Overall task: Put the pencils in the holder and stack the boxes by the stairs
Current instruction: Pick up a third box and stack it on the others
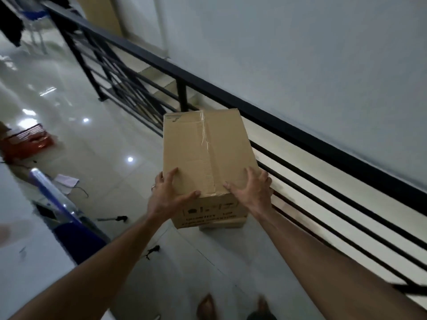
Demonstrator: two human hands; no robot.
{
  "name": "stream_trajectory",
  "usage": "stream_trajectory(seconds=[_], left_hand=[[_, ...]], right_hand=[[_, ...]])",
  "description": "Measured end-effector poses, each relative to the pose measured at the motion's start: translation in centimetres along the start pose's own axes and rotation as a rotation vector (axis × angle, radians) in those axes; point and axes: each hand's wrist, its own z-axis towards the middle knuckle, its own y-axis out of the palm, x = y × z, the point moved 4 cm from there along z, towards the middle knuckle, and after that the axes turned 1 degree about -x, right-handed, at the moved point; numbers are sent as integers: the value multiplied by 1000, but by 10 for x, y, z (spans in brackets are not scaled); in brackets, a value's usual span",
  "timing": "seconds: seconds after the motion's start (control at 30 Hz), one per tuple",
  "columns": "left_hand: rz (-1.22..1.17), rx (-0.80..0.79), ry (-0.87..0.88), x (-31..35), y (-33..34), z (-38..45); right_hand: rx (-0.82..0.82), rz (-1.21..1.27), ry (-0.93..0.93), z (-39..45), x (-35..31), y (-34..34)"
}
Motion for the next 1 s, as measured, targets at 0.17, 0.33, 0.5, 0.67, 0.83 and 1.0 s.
stream_trajectory(seconds=[0.17,0.33,0.5,0.67,0.83,1.0], left_hand=[[-25,-136,36,19,49,-45],[37,-234,124,46,104,-86],[136,-320,243,78,168,-134],[149,-371,364,117,227,-192],[113,-514,430,167,295,-264],[224,-570,599,227,372,-347]], right_hand=[[64,-44,90,-53,61,-22],[98,-7,230,-112,137,-40],[164,33,382,-184,217,-62],[236,52,475,-252,291,-95],[349,77,569,-332,370,-139],[469,81,709,-424,452,-189]])
